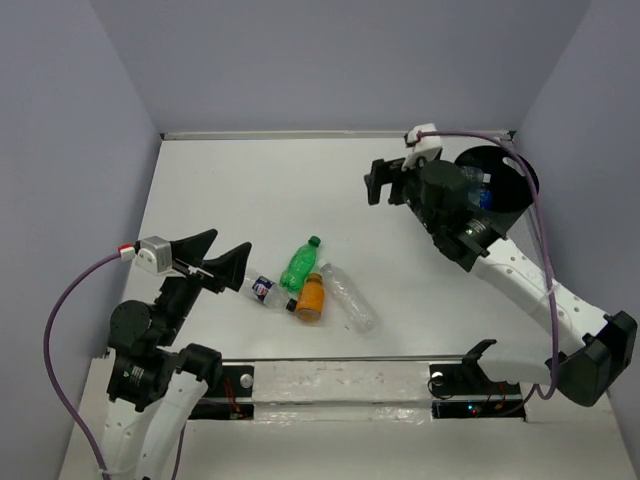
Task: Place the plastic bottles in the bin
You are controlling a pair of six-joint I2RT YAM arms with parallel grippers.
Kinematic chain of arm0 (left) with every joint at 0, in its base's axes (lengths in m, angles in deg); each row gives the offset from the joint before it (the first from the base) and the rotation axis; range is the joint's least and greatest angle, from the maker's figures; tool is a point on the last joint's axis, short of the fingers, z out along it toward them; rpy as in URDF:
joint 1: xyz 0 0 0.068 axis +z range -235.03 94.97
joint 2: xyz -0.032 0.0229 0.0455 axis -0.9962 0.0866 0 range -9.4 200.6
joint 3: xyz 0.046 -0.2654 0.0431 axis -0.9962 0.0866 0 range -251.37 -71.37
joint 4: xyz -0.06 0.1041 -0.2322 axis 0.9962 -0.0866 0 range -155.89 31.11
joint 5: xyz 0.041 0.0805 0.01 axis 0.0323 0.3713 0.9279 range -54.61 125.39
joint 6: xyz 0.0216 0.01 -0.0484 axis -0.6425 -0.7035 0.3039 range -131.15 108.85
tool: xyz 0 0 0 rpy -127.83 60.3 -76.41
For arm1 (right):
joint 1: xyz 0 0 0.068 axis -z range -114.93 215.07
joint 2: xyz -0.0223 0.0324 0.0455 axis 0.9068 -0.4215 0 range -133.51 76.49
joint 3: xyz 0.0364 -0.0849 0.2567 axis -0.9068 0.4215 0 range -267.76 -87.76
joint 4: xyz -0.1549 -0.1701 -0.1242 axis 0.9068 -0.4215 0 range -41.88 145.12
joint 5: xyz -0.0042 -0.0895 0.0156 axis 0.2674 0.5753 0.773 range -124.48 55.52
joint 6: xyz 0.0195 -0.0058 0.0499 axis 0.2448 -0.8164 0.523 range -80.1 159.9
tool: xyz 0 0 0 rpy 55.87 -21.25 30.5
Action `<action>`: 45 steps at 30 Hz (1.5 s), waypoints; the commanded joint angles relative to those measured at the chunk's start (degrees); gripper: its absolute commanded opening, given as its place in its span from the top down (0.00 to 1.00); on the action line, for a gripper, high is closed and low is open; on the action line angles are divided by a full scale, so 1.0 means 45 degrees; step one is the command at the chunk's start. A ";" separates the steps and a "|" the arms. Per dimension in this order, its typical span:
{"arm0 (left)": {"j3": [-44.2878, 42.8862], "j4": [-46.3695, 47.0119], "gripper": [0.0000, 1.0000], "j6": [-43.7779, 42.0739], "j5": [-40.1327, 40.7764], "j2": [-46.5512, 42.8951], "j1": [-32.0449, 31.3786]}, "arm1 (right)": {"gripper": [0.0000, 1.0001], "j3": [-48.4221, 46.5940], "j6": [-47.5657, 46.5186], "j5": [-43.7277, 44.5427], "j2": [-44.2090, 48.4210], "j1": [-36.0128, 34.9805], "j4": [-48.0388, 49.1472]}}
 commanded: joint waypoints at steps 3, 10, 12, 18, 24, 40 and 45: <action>-0.0314 0.0417 0.01 -0.0133 -0.0034 0.0372 0.0083 | 0.01 0.1365 0.1648 -0.4092 -0.0873 -0.1713 -0.3559; -0.0295 0.0457 0.01 -0.0152 -0.0073 0.0431 0.0239 | 0.09 0.1895 0.1844 -0.4621 -0.2357 -0.2967 -0.4029; -0.0275 0.0457 0.01 -0.0152 -0.0132 0.0470 0.0258 | 0.12 0.1798 0.1863 -0.5166 -0.2863 -0.3104 -0.4068; -0.0295 0.0457 0.01 -0.0133 -0.0132 0.0509 0.0259 | 0.14 0.1719 0.1863 -0.5539 -0.4037 -0.3222 -0.4069; -0.0275 0.0456 0.01 -0.0133 -0.0151 0.0489 0.0259 | 0.15 0.1603 0.1785 -0.5109 -0.5307 -0.3222 -0.3952; -0.0275 0.0457 0.01 -0.0113 -0.0249 0.0431 0.0258 | 0.44 0.1329 0.2039 -0.2437 -0.5974 -0.3222 -0.4398; -0.0275 0.0457 0.01 -0.0113 -0.0269 0.0411 0.0258 | 0.48 0.0533 0.1767 -0.0467 -0.3382 -0.3087 -0.5258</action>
